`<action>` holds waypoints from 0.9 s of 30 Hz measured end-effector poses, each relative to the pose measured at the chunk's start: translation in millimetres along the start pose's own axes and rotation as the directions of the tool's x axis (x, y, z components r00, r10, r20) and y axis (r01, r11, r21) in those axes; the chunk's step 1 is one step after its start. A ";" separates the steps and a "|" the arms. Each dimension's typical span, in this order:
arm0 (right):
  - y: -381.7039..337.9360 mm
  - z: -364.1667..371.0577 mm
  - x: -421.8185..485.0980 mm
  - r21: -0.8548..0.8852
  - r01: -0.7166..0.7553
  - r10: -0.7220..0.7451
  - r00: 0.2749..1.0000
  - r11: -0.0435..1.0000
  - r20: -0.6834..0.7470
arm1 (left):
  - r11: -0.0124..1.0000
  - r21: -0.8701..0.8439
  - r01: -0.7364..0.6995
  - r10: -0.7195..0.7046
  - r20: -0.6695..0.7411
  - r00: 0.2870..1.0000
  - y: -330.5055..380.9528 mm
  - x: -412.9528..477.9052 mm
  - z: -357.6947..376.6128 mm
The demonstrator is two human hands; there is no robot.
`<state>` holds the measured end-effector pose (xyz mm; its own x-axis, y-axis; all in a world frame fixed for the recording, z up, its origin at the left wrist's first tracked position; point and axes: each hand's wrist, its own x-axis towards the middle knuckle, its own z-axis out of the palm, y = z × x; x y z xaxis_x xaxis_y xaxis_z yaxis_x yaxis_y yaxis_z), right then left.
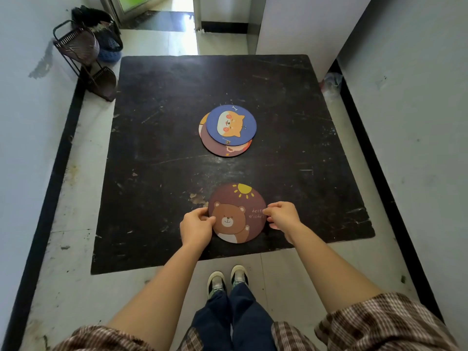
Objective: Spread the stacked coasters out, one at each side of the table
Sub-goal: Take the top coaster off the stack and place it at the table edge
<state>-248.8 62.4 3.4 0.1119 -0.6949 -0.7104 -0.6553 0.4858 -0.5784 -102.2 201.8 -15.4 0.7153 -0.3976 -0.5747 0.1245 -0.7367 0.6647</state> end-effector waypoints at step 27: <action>23.5 -5.1 -16.2 -0.262 0.069 -0.090 0.993 0.963 -0.070 | 0.997 0.075 -0.020 0.017 0.044 0.999 -20.9 -19.3 -0.5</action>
<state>-269.9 82.3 3.4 0.1178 -0.7716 -0.6251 -0.8186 0.2809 -0.5010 -118.2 225.1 -17.9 0.6863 -0.4338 -0.5838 0.0583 -0.7673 0.6386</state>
